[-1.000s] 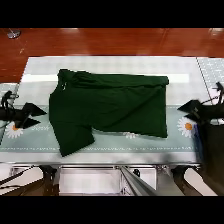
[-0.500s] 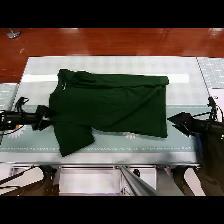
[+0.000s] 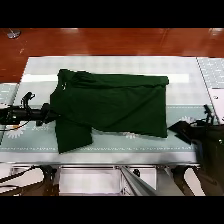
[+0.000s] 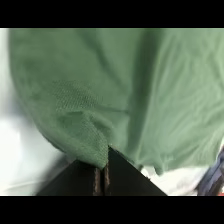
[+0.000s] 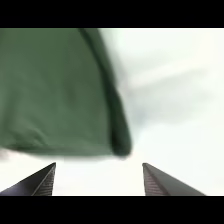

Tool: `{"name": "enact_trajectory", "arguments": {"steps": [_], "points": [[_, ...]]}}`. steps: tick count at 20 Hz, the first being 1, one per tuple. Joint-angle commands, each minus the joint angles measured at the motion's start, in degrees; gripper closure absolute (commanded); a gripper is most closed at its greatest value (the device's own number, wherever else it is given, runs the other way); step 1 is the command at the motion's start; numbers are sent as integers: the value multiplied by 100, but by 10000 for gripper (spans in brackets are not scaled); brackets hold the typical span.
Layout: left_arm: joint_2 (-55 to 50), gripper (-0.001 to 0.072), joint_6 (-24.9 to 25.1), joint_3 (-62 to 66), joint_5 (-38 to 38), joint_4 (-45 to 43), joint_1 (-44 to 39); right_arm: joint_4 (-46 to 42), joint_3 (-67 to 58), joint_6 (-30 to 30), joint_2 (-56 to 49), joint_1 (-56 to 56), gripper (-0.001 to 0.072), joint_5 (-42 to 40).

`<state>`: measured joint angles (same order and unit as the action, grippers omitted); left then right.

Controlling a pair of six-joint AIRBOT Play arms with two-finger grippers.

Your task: Fold the shirts.

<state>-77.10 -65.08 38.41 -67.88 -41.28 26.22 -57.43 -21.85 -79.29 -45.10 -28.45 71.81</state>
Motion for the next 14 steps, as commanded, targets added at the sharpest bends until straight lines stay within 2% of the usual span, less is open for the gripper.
{"name": "enact_trajectory", "arguments": {"steps": [1,9,14], "points": [[4,674,105,101,-175,33,-31,-616,240,-573,-120,533,91,35],[4,674,105,101,-181,33,-31,588,223,-472,-975,968,91,-885],[4,674,146,101,-177,35,-31,610,-57,-590,-986,968,91,-992]]}}
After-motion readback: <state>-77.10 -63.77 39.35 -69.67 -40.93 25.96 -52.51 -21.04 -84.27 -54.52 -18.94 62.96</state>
